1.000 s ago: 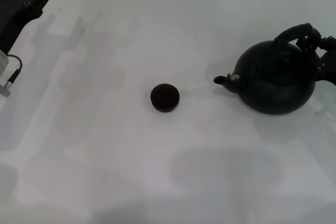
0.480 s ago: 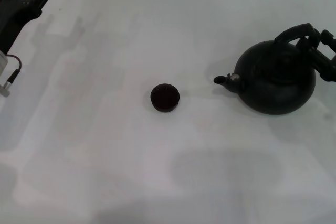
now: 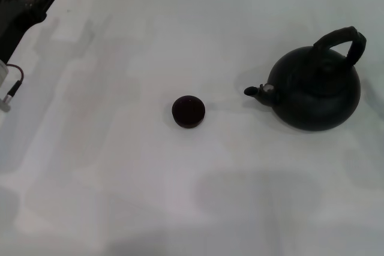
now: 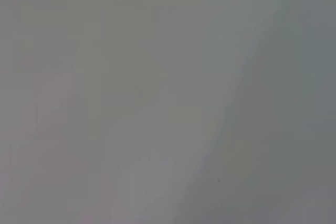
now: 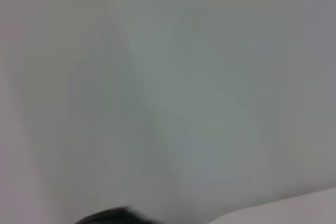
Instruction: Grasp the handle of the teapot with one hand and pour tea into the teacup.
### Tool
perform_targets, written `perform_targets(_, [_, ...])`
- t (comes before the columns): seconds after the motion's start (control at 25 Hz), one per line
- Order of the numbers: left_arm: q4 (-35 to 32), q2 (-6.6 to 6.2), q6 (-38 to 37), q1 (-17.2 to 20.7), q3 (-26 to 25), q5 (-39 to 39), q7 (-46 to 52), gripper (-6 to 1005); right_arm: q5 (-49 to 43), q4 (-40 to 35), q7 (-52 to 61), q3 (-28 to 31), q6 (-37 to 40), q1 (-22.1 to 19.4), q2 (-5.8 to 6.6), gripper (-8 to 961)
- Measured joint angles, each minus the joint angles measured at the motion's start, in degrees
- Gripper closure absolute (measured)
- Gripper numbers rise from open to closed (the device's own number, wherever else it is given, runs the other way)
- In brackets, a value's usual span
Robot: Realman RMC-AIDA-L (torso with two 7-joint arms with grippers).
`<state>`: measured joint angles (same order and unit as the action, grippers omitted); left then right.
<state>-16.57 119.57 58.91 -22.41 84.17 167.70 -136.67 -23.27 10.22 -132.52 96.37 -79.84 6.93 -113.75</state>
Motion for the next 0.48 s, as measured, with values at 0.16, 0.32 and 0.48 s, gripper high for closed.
perform_targets(0.16, [1.11, 0.00, -0.11, -0.97, -0.11, 0.00, -0.06, 194, 0.77, 0.34, -2.95, 2.32, 4.42, 2.23, -0.55, 77])
perform_targets(0.32, [1.35, -0.11, -0.22, -1.84, -0.54, 0.04, -2.78, 194, 1.24, 0.56, -18.40, 3.85, 8.64, 6.00, -1.96, 78])
perform_targets(0.48, [1.33, -0.07, 0.14, -2.58, -3.21, 0.10, -6.36, 194, 7.91, 1.83, -34.17, 0.91, 8.69, 8.03, -2.44, 80])
